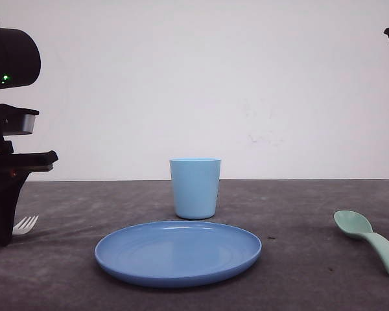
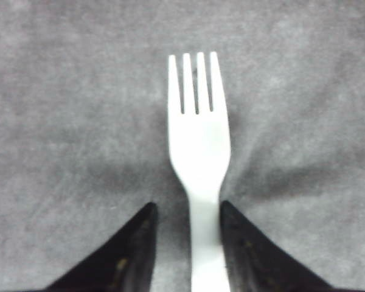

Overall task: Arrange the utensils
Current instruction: 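Lower the left gripper over the white fork and close on it, then lift the white fork with the left gripper and carry it over the cup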

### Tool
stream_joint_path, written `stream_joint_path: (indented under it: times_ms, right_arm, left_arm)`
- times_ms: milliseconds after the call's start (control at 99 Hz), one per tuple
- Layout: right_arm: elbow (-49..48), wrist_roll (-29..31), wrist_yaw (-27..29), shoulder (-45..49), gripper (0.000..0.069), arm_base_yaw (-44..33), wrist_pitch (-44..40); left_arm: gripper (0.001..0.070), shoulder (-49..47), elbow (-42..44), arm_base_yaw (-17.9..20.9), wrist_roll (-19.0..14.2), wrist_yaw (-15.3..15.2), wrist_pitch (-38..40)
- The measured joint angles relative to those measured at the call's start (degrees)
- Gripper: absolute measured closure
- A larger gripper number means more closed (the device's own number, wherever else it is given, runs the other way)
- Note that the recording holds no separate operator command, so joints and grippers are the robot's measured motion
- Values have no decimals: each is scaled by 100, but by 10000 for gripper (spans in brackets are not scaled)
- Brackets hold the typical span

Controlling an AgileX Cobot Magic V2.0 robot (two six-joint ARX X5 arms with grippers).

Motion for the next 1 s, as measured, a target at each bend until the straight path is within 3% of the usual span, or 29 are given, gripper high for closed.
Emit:
stream_joint_path:
  times_ms: [313, 1000]
  right_arm:
    - [0, 0, 0, 2, 25, 0, 0]
    - [0, 0, 2, 0, 25, 0, 0]
  left_arm:
    - [634, 2, 0, -11, -2, 83, 24]
    - [667, -55, 26, -146, 109, 125, 50]
